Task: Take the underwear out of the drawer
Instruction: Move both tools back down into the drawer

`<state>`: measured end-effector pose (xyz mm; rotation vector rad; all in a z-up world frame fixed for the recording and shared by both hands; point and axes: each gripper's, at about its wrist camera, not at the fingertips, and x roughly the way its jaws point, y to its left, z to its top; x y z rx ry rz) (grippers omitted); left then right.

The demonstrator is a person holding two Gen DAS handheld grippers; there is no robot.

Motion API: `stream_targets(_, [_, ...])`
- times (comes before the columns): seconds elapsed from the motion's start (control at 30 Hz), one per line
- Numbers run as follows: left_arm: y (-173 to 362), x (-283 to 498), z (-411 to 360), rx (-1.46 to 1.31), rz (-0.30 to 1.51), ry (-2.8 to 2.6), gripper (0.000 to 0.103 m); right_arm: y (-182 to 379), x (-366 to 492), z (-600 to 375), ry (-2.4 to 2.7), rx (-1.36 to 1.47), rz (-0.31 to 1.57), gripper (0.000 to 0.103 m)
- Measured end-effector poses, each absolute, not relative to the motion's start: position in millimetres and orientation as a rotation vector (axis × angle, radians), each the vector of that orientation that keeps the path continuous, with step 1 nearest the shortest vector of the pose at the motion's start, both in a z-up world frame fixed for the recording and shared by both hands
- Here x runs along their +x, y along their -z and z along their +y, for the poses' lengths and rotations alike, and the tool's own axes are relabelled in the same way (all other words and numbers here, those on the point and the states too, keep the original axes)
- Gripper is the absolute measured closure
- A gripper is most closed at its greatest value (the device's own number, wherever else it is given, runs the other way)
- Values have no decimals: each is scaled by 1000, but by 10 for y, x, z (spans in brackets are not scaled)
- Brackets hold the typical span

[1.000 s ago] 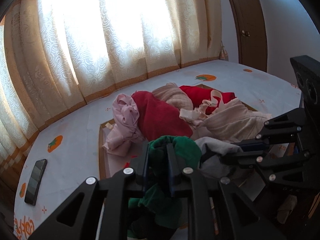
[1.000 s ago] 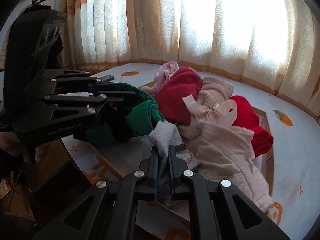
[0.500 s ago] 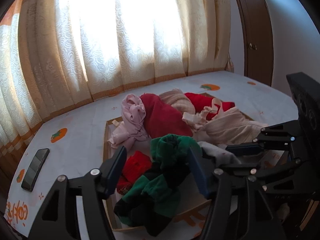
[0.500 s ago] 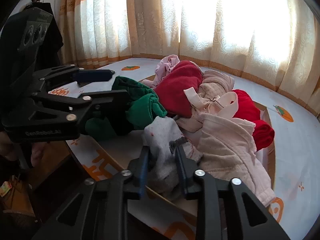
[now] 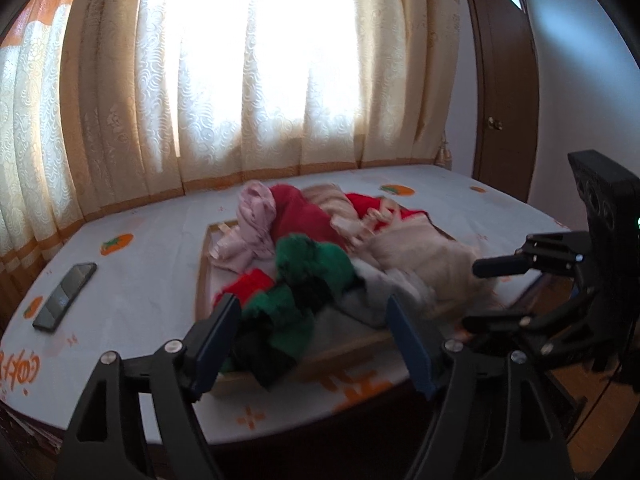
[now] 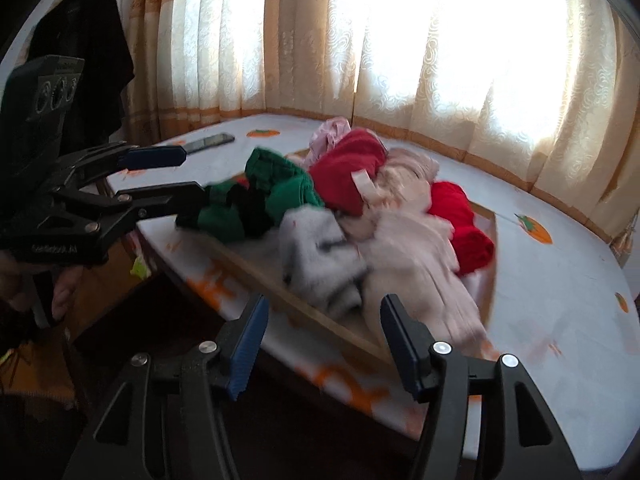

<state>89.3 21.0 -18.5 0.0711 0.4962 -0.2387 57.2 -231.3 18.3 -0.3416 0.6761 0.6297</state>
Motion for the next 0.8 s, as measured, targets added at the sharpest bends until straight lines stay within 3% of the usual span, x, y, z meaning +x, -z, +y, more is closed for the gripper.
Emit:
stream_targets(0.37, [573,567,-81,122,640,353,24,184,3,-2727,-651,-520,912,42])
stream_targets(0.5, [693,491,-206,153,699,397,14,369,-113,-2780,-675,-615,1010,42])
stream_targets(0.8, [902,374,-523,258,799,495,14,812,-32,-2808,-736,-730,1266,42])
